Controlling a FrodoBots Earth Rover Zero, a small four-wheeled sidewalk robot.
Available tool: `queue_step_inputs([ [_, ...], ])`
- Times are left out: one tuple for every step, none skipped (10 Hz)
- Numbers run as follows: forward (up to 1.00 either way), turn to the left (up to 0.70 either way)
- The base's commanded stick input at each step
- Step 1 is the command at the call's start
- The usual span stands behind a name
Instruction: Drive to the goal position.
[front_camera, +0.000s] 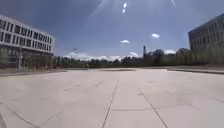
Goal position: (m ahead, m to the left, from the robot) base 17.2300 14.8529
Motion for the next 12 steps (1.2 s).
queue_step_inputs([
  [0.7, 0.0],
  [0.7, 0.0],
  [0.7, 0.0],
  [0.7, 0.0],
  [0.7, 0.0],
  [0.7, 0.0],
  [0.7, 0.0],
  [0.7, 0.0],
  [0.7, 0.0],
  [0.7, 0.0],
  [0.7, 0.0],
  [0.7, 0.0],
])
